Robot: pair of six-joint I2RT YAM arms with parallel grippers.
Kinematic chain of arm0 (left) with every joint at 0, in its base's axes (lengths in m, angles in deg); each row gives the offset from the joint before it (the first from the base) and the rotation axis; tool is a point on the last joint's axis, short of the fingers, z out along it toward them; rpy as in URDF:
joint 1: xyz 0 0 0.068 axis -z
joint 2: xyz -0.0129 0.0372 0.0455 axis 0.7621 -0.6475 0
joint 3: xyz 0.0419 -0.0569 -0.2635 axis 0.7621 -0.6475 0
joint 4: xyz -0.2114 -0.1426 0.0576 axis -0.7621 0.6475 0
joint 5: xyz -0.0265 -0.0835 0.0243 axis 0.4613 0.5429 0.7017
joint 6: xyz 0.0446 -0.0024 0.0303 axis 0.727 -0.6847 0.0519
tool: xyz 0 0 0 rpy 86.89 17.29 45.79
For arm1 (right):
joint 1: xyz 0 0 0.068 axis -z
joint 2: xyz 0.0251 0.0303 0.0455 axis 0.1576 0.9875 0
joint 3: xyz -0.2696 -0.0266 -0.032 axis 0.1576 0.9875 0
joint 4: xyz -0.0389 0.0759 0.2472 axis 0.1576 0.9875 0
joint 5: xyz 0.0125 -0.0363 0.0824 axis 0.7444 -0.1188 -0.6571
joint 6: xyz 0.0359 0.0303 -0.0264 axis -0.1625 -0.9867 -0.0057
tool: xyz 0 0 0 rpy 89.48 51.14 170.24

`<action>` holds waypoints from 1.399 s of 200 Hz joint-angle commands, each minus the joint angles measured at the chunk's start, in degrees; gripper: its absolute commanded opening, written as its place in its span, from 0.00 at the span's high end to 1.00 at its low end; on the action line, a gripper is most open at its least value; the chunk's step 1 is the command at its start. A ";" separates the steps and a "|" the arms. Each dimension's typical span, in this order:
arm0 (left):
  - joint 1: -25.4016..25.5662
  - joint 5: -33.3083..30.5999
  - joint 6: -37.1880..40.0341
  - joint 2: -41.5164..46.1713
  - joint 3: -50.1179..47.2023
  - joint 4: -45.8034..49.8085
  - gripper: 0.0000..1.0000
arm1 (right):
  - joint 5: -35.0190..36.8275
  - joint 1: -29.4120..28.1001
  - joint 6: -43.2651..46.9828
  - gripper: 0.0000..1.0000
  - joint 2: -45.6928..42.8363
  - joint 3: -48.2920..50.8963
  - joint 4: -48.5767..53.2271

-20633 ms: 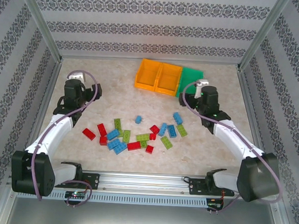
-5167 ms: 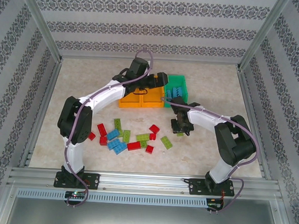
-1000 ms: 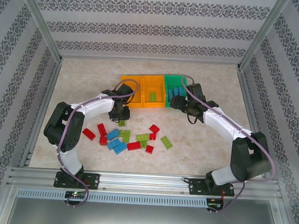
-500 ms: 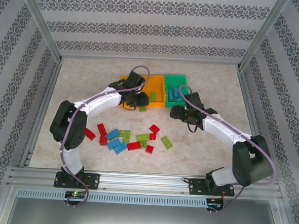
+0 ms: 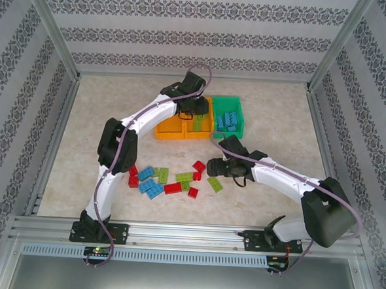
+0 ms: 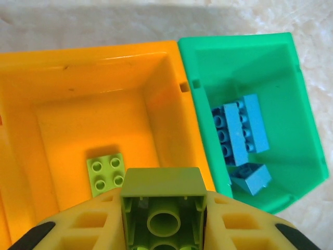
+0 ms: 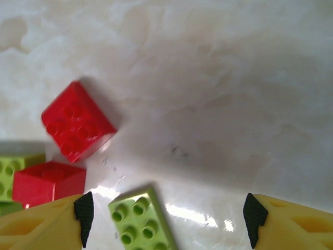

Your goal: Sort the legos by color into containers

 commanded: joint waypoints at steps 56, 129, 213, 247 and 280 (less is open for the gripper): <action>0.21 -4.08 2.66 -2.12 3.38 5.01 0.47 | 1.04 -6.63 2.18 0.20 6.38 -1.74 5.74; 0.19 0.95 0.14 6.58 -8.03 -5.66 0.11 | 2.93 -8.91 3.10 0.27 11.53 -3.51 9.30; 0.24 1.22 0.67 15.16 -17.80 -10.73 0.00 | 4.95 -10.53 3.16 0.62 15.12 -4.94 10.82; 0.19 -1.02 1.68 18.76 -21.56 -12.14 0.00 | 5.47 -10.30 2.70 0.72 12.59 -4.94 10.25; 0.20 -3.86 2.02 21.56 -25.33 -11.96 0.00 | 4.02 -8.88 1.91 0.74 8.55 -5.06 7.16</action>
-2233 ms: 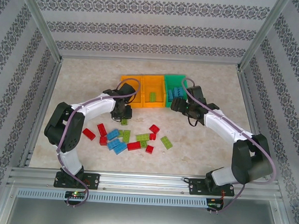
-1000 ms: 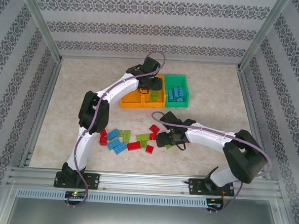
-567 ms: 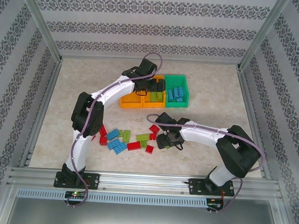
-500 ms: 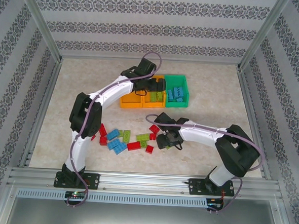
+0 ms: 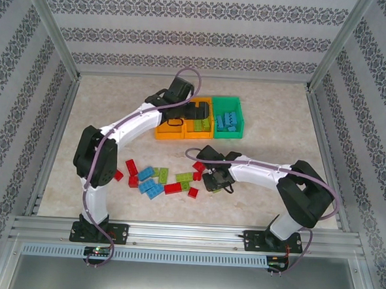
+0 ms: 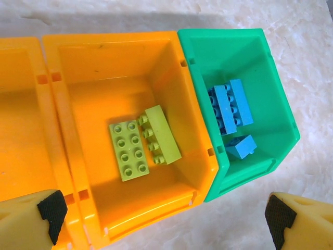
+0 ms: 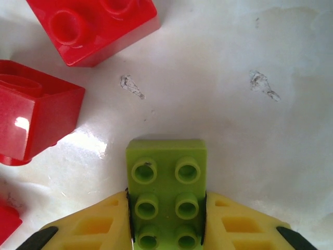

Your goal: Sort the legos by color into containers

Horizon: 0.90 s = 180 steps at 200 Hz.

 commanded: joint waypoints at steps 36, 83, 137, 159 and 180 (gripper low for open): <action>0.18 -4.69 2.20 5.98 -6.21 -1.69 0.00 | -3.92 4.65 0.15 0.74 -5.08 -2.57 -4.60; 0.11 -8.53 3.72 10.99 -13.03 -1.27 0.01 | -11.42 10.54 -0.11 0.74 -1.26 -11.50 -9.51; 0.15 -9.83 5.74 17.41 -22.41 -2.54 0.00 | -16.08 16.15 -3.62 0.74 9.86 -25.63 -10.64; 0.04 -10.43 5.95 19.07 -25.39 -1.78 0.00 | -16.55 17.85 -5.68 0.73 14.78 -31.13 -10.13; 0.06 -10.96 5.78 20.40 -28.18 -0.99 0.00 | -15.35 18.37 -6.65 0.71 19.41 -36.46 -8.72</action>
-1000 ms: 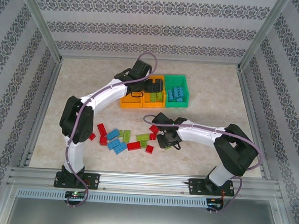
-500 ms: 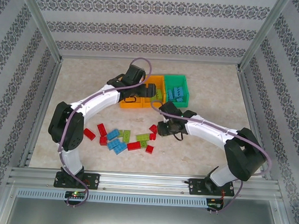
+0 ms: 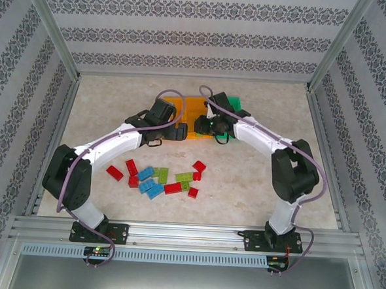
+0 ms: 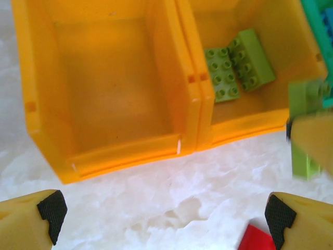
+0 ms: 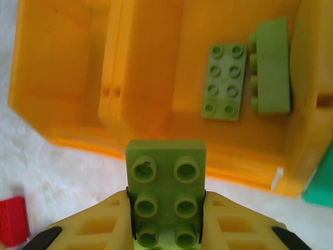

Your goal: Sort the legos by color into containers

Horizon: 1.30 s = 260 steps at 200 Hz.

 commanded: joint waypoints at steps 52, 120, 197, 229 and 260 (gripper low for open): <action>0.02 -3.05 2.90 6.79 -8.56 1.35 0.01 | -0.23 2.31 -5.44 0.67 11.93 -13.27 2.97; 0.13 2.41 8.22 12.27 -18.09 0.02 0.00 | -0.95 2.93 -6.04 0.42 14.78 -15.55 3.95; 0.10 1.07 7.60 21.56 -25.65 -0.76 0.00 | -2.86 0.18 -1.33 0.22 8.91 -11.36 0.74; 0.02 -2.57 5.46 21.60 -25.13 0.70 0.00 | -0.68 -1.69 3.28 0.19 4.67 -6.55 -2.18; -0.13 -3.63 3.46 20.04 -23.76 1.08 0.01 | 4.10 -3.95 7.37 0.18 0.15 -1.35 -1.44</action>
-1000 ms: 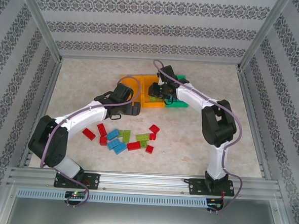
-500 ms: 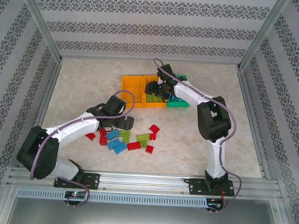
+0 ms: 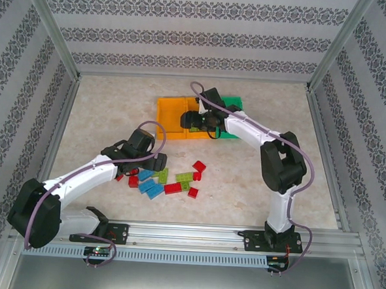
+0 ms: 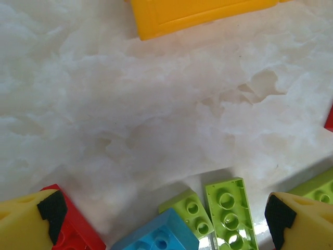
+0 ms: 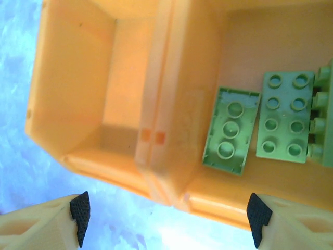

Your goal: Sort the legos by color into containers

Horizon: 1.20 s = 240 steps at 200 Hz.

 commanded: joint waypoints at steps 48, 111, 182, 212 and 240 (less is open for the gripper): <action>-0.60 -5.22 -4.85 -2.53 2.94 1.55 0.01 | 7.61 -2.94 -0.30 0.19 -10.52 14.81 3.07; -1.39 -5.93 -6.14 -3.67 4.30 1.82 0.00 | 8.89 -8.37 9.63 0.19 -14.05 23.36 5.52; -1.46 -5.70 -6.76 -3.99 4.42 2.53 0.01 | 9.96 -9.53 17.69 0.21 -10.75 21.95 8.99; -1.42 -5.76 -6.77 -4.18 4.42 2.52 0.01 | 8.15 -9.75 19.26 0.23 -8.98 20.64 9.21; -1.46 -6.20 -6.75 -4.12 4.50 2.79 0.01 | 8.85 -9.94 20.17 0.26 -7.42 19.66 9.59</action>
